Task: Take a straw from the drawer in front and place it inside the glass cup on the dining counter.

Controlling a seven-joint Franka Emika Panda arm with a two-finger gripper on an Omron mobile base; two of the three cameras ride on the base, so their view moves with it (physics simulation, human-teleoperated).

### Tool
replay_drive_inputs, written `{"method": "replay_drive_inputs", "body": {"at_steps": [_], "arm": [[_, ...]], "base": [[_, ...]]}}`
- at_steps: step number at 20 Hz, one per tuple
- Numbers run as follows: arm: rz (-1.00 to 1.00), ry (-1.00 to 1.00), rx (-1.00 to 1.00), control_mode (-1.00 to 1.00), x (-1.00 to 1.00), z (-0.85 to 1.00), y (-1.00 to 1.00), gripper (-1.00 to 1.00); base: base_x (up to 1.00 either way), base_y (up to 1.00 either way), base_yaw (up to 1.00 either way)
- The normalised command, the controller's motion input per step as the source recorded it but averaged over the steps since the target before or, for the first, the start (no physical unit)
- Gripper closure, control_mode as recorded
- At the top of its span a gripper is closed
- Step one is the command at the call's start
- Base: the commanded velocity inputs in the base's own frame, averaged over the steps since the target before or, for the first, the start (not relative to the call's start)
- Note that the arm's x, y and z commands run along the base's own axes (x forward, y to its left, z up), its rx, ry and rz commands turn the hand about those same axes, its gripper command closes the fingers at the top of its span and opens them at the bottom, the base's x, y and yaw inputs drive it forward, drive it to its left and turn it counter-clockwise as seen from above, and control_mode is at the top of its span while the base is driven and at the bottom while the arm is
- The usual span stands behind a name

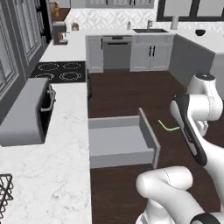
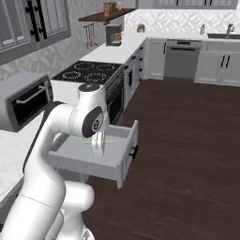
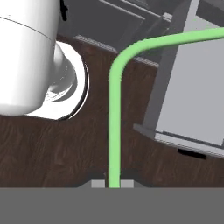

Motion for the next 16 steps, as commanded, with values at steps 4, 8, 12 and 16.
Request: {"method": "replay_drive_inputs", "body": {"at_steps": [4,8,12,16], "arm": [[0.00,0.00,0.00,1.00,0.00,0.00,0.00,1.00],[0.00,0.00,0.00,1.00,0.00,0.00,0.00,1.00],[0.00,0.00,0.00,1.00,0.00,0.00,0.00,1.00],[0.00,0.00,0.00,1.00,0.00,0.00,0.00,1.00]], "base": [[-0.27,-0.05,-0.78],[-0.06,-0.20,-0.79],[0.19,-0.32,-0.68],[0.67,-0.48,-0.52]]}}
